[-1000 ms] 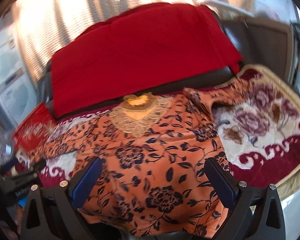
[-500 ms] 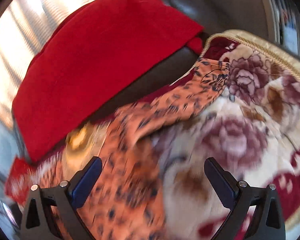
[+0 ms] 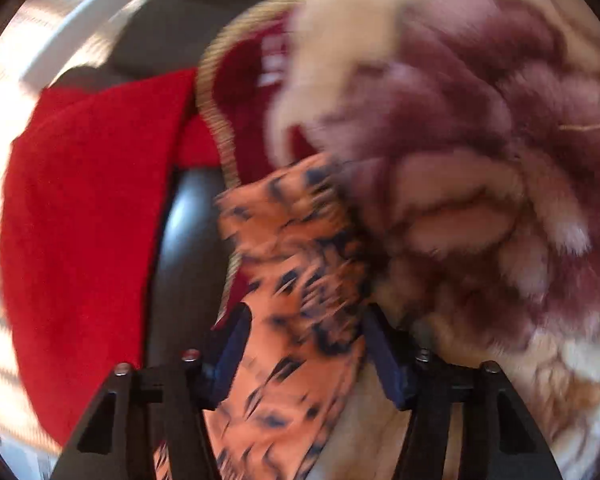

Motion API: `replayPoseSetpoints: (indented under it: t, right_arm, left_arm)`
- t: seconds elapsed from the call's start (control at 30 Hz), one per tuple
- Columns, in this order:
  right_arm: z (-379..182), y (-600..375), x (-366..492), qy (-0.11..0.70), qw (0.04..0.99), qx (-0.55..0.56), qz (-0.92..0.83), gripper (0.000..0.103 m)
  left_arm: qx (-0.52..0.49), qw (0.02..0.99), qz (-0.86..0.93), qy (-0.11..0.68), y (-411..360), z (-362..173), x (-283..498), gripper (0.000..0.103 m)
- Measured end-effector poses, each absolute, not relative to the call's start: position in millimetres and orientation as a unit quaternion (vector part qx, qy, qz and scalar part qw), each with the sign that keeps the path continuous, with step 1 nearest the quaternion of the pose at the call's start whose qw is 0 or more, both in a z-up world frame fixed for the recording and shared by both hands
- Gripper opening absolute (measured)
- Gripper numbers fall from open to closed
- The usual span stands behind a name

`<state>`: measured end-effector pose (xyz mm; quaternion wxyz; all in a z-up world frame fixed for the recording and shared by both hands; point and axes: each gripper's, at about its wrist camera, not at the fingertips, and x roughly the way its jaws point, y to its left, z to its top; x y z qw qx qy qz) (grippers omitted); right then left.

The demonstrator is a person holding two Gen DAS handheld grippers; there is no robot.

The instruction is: Fold small clothes

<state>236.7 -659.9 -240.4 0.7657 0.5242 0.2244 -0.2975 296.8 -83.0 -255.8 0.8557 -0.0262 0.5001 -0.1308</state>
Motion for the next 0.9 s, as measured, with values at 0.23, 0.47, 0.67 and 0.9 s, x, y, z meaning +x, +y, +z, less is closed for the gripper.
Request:
replayPoseSetpoints:
  t: [0.23, 0.47, 0.67, 0.9]
  right_arm:
    - [-238.4, -665.3, 268.1, 0.234, 0.779, 0.479, -0.330, 0.013]
    - [-184.6, -631.0, 269.4, 0.161, 0.835, 0.467, -0.242, 0.006]
    - [-94.4, -533.7, 278.6, 0.133, 0.888, 0.429, -0.103, 0.006]
    - [-60.5, -363.3, 331.6, 0.184, 0.902, 0.389, 0.032, 0.006]
  left_arm:
    - [-0.016, 0.859, -0.136, 0.493, -87.9, -256.0, 299.5, 0.103]
    - [0.007, 0.855, -0.123, 0.503, -71.1, -234.6, 293.6, 0.103]
    - [0.013, 0.894, -0.102, 0.436, -38.7, -182.3, 271.6, 0.103]
    - [-0.018, 0.907, -0.053, 0.417, 34.6, -149.2, 248.8, 0.103]
